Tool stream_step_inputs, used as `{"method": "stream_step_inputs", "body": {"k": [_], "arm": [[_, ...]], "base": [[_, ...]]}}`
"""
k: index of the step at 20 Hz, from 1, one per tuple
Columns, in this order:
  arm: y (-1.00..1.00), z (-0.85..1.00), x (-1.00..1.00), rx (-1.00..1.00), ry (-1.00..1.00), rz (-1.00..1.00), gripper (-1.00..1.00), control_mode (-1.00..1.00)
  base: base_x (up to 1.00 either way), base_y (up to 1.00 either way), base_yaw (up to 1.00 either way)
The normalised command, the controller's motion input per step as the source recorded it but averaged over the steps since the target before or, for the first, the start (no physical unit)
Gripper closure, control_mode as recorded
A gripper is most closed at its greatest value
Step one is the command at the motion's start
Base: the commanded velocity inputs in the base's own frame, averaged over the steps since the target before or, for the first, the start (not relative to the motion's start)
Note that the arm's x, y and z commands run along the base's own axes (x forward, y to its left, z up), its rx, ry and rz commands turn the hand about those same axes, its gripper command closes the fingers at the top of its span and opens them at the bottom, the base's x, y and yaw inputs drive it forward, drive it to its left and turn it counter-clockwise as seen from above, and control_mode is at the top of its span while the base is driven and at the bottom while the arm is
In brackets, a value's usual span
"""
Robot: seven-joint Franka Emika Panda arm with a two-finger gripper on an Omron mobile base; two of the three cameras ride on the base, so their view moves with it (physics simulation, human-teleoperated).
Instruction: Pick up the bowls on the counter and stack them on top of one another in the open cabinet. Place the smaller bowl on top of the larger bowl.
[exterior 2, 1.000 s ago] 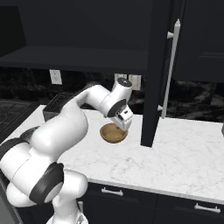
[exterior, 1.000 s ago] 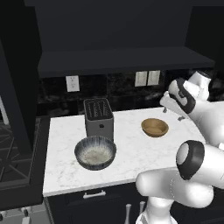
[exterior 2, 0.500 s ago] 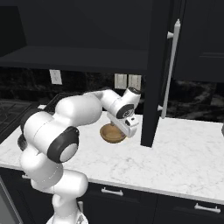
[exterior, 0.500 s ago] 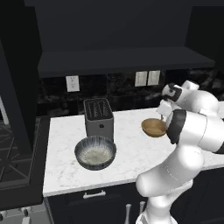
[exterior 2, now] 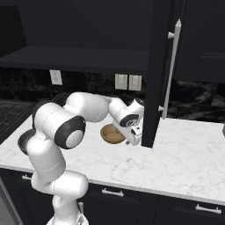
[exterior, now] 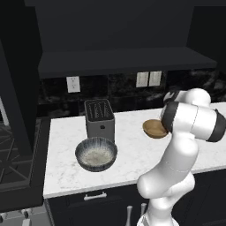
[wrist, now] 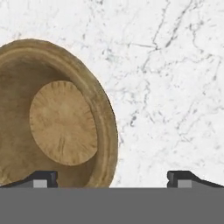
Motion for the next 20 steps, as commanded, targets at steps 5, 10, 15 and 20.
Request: {"method": "stream_step_inputs", "body": {"k": [5, 10, 15, 20], "arm": [[0.00, -0.30, 0.32, 0.00, -0.05, 0.00, -1.00, -1.00], [0.01, -0.35, 0.15, 0.00, 0.00, 0.00, 1.00, -1.00], [0.00, -0.02, 0.02, 0.00, 0.00, 0.00, 1.00, -1.00], [0.00, 0.00, -0.04, 0.00, -0.01, 0.00, 1.00, -1.00]], "base": [[0.00, 0.00, 0.00], [0.00, 0.00, 0.00], [0.00, 0.00, 0.00], [0.00, 0.00, 0.00]]}}
